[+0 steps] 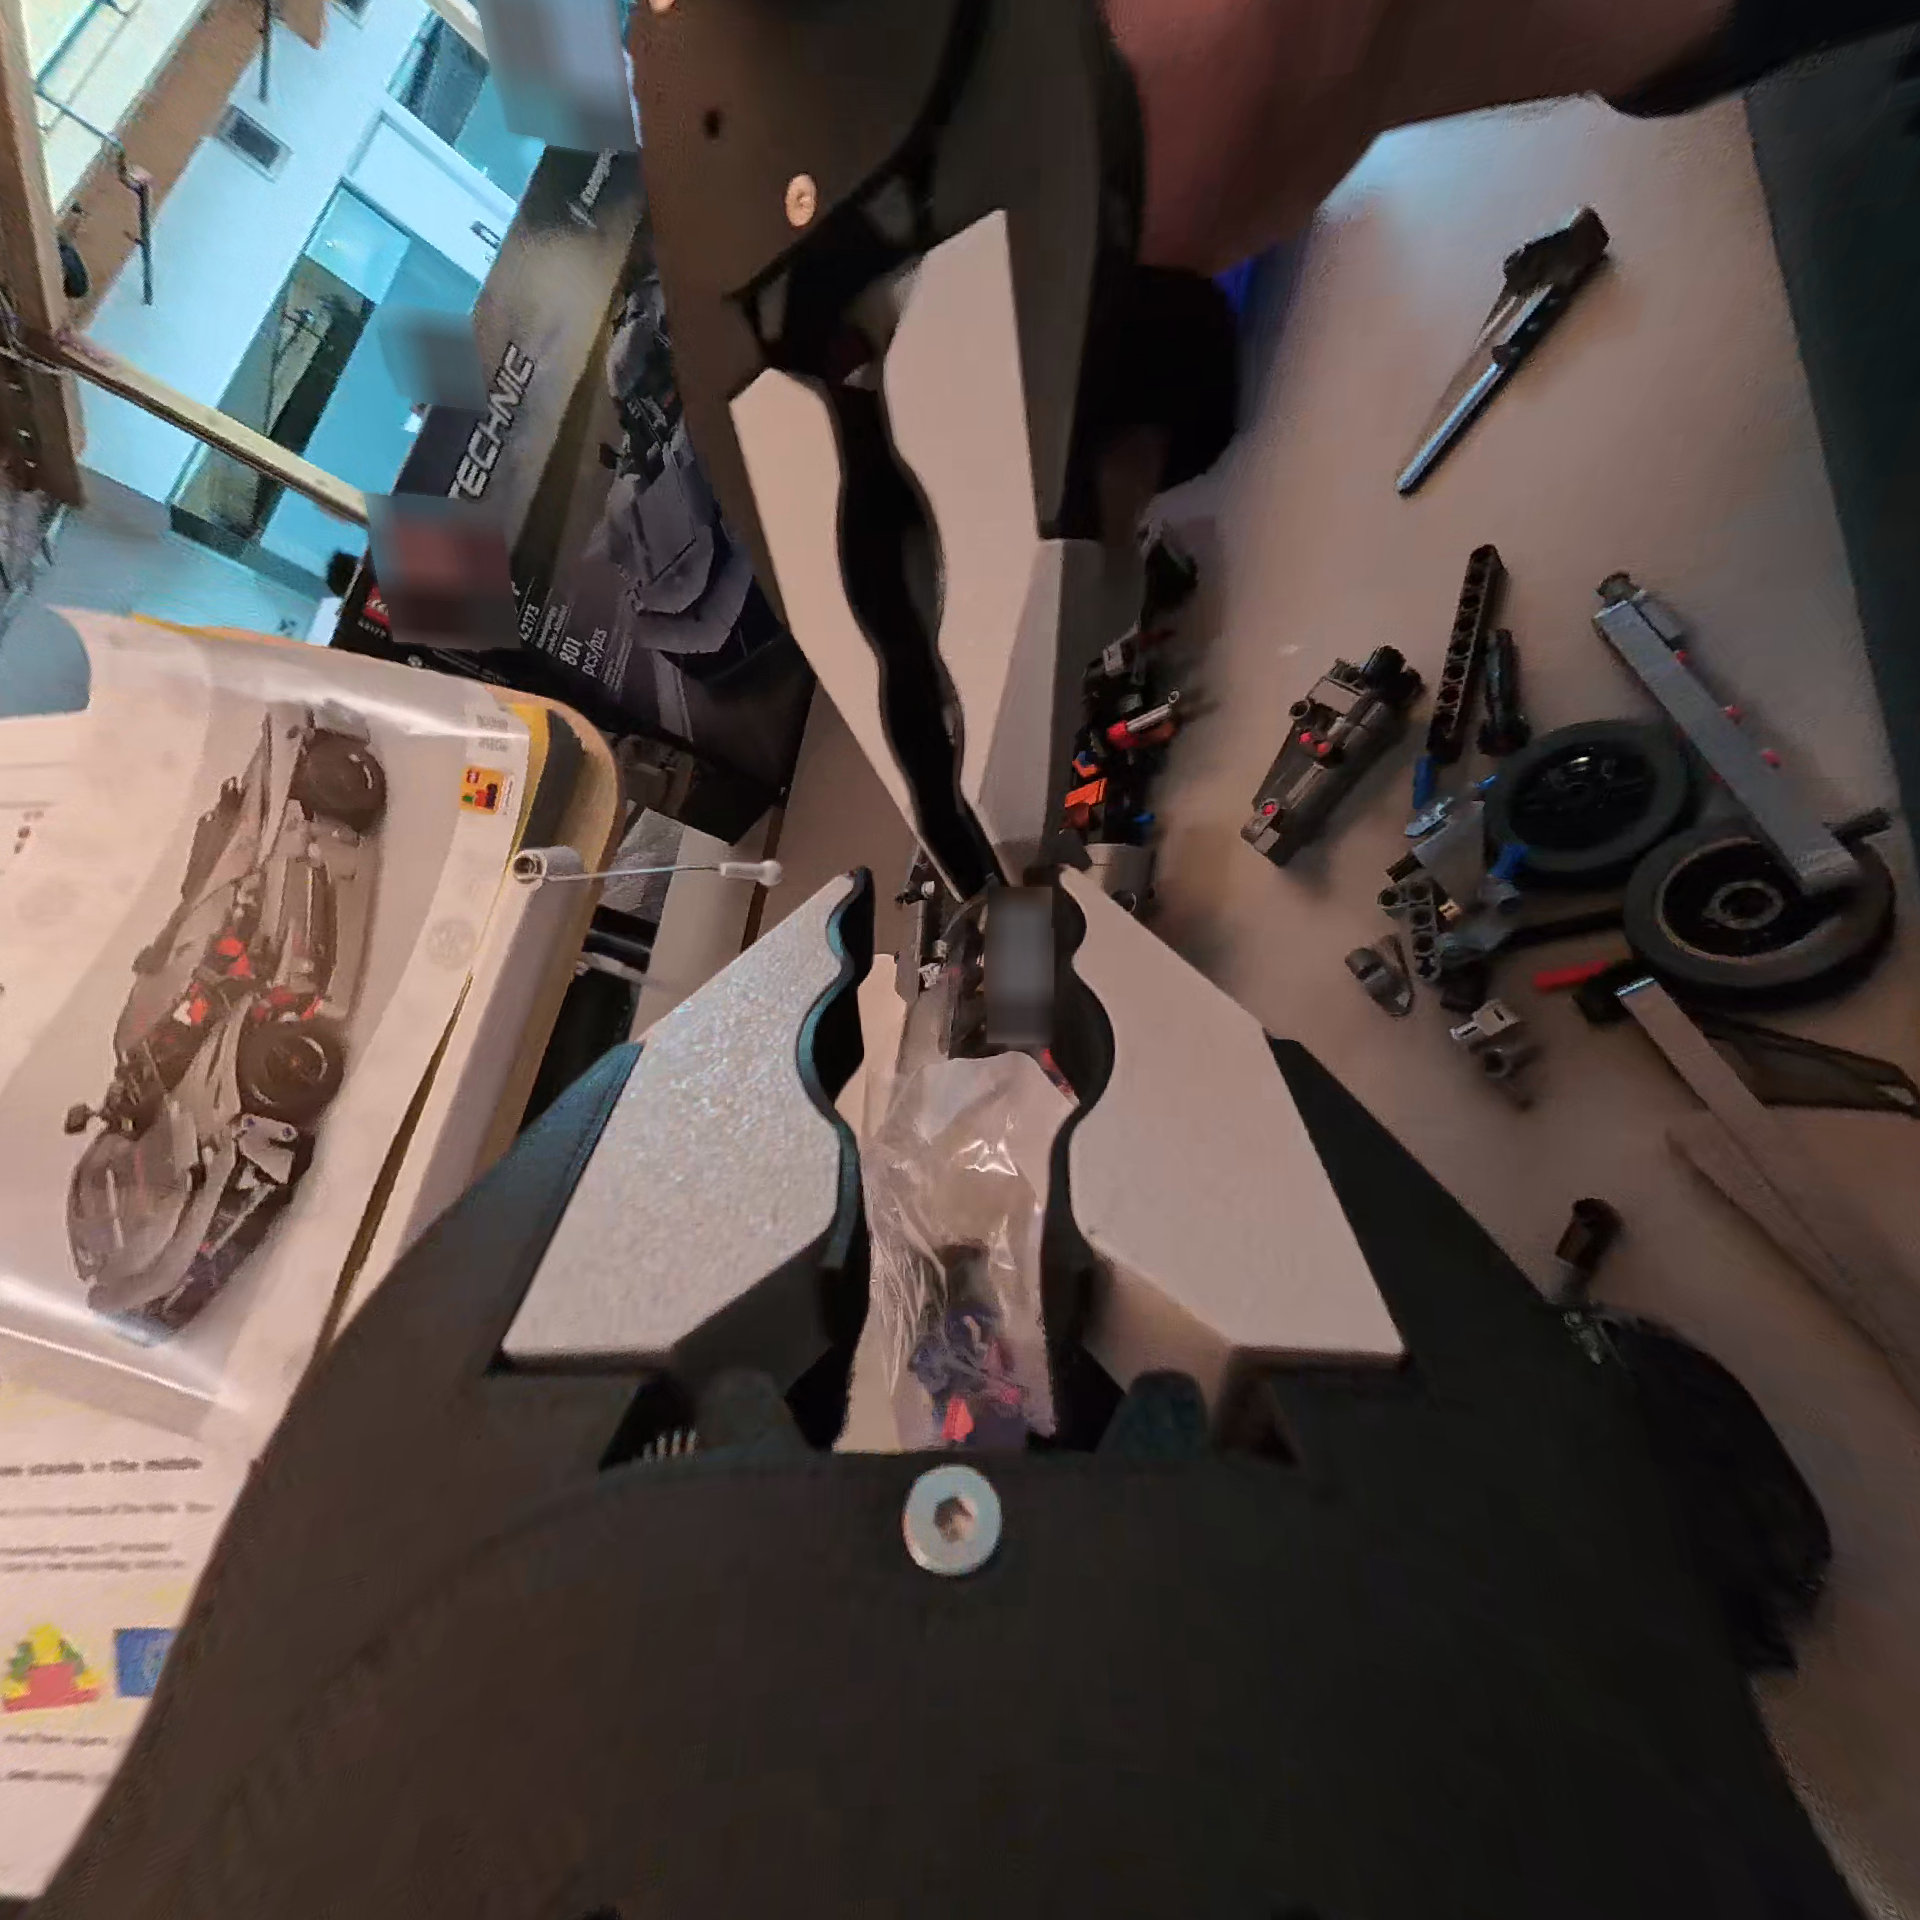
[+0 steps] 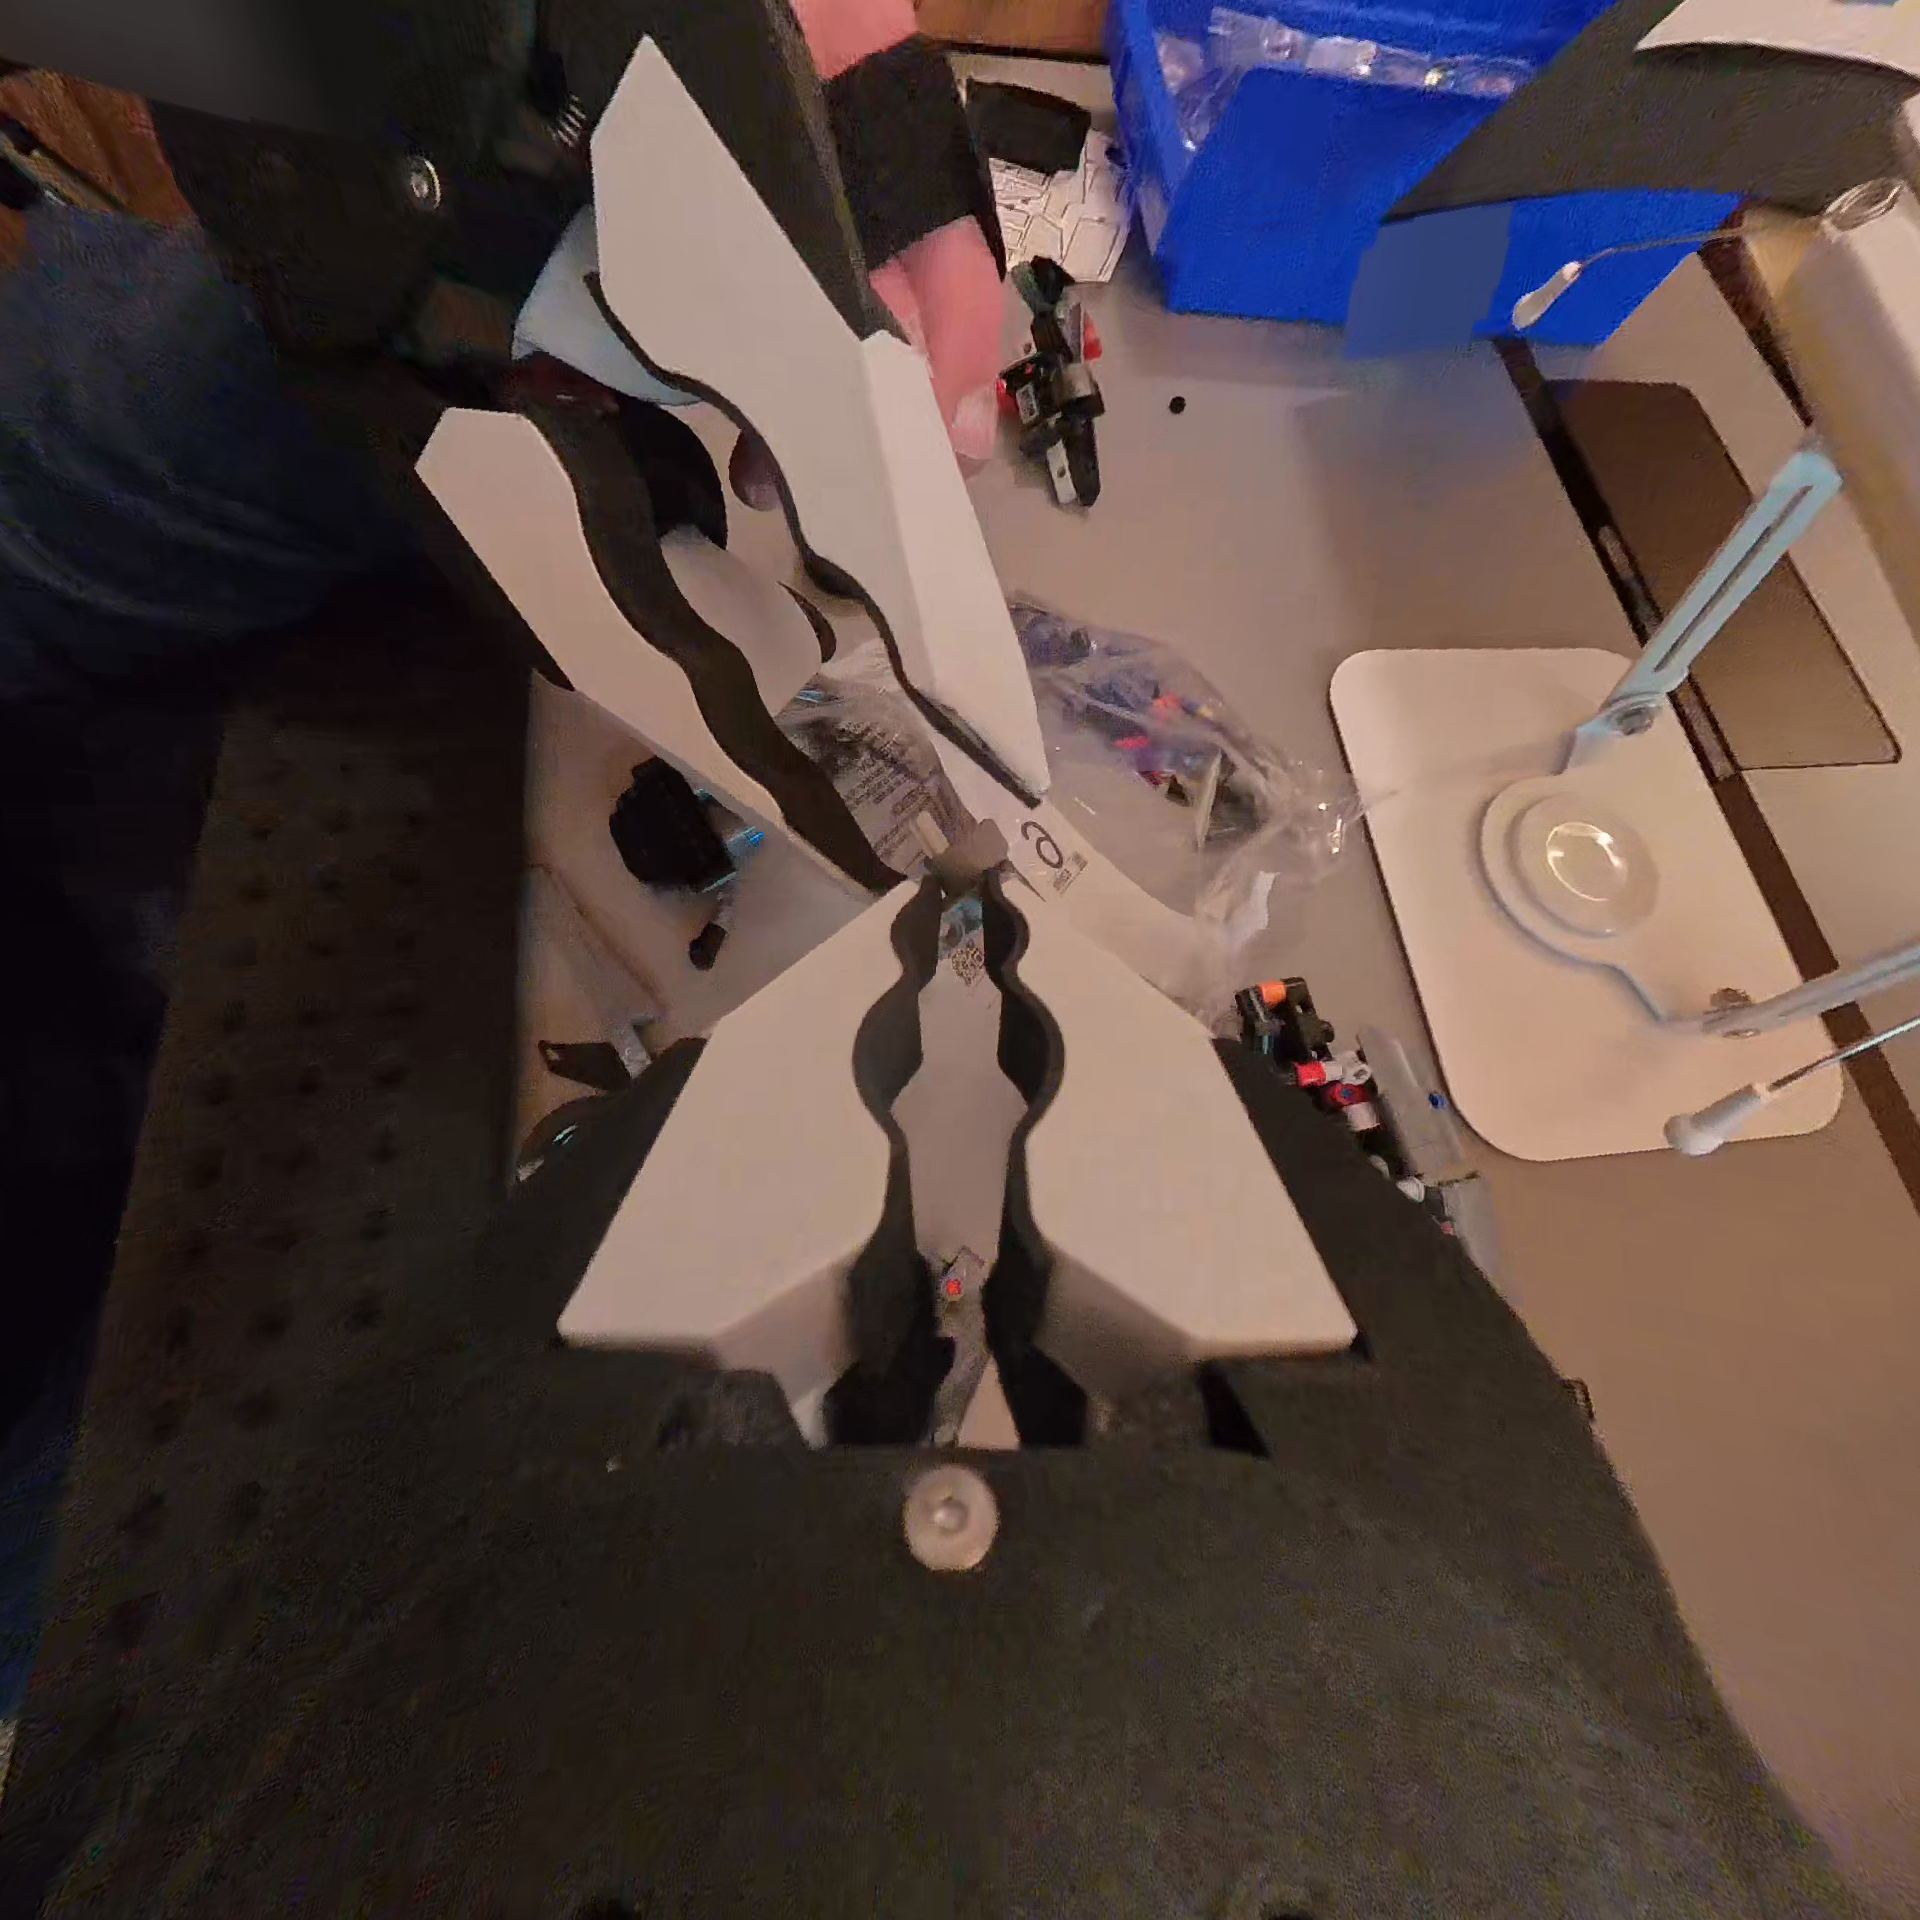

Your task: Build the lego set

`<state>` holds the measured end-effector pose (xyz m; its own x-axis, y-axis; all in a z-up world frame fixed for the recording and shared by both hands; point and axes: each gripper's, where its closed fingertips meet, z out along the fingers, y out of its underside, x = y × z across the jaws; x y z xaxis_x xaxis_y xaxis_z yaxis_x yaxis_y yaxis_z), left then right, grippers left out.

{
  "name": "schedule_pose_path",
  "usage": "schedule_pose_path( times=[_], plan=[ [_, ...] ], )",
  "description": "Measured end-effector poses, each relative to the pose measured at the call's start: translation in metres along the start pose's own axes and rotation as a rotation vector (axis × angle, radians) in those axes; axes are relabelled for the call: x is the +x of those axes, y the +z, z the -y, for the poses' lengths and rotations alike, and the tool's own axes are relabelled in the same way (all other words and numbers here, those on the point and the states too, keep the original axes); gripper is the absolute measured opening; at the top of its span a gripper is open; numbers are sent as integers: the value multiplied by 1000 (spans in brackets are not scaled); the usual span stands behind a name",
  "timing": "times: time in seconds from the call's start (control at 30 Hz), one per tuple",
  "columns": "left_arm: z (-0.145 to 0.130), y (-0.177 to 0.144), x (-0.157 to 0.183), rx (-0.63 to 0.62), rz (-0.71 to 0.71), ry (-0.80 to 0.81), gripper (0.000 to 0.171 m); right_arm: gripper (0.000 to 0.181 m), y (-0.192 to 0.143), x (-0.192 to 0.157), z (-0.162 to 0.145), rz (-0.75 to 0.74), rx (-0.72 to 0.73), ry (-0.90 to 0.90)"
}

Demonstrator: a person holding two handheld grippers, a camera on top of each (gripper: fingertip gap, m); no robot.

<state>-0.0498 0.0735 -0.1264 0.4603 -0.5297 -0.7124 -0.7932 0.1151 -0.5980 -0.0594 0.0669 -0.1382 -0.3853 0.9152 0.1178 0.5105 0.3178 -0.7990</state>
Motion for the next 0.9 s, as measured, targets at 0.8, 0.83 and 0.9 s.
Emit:
schedule_pose_path(
  times=[0.8,0.83,0.9],
  plan=[
    [4,16,19,-69,-6,146,6,6,-18,-15,-7,201,-46,120],
    [5,15,17,-57,1,129,5,6,-20,-13,-4,194,-15,126],
    [11,13,15,-11,4,92,4,18,-24,-9,2,189,54,161]
  ],
)
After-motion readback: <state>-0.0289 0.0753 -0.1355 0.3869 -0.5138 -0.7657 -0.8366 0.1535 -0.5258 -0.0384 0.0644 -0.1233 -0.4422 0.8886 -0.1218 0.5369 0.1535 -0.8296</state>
